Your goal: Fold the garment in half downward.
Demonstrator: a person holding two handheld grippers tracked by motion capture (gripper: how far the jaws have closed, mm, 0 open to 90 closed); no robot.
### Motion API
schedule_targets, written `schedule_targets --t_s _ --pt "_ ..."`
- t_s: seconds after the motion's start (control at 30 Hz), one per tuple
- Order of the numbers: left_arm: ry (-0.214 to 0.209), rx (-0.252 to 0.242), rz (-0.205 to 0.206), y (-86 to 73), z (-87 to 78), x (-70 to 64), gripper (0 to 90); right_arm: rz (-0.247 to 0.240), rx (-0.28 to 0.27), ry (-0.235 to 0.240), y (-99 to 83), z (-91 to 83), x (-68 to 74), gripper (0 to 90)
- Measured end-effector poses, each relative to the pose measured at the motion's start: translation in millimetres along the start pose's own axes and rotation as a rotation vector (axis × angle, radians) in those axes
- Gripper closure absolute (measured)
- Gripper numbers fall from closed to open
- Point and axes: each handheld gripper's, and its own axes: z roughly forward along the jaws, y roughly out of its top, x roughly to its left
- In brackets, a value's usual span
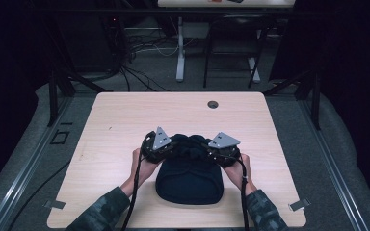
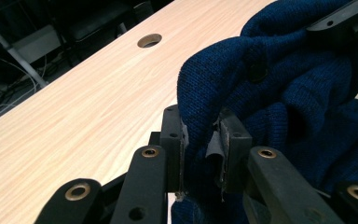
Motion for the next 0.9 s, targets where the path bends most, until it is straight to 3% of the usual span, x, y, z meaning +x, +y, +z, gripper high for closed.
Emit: schedule_targets --t_s 0.17,0.3,0.67,0.9 --pt "-0.008 0.001 0.006 1.2 -1.5 -0.1 75.4 0.005 0.026 0.017 1.4 -0.9 -1.3 73.3" --pt "-0.019 0.004 0.012 1.6 -2.6 -0.7 75.1 0.044 0.059 0.056 3.2 -1.5 -6.8 72.0" --pt "-0.061 0.035 0.014 0.3 -10.9 -3.8 72.1 0.033 0.094 0.094 5.0 -8.5 -2.6 69.5" --pt "-0.120 0.055 0.000 -5.6 -18.6 -10.9 68.3 0.007 0.115 0.113 -1.3 -19.8 8.2 68.3"
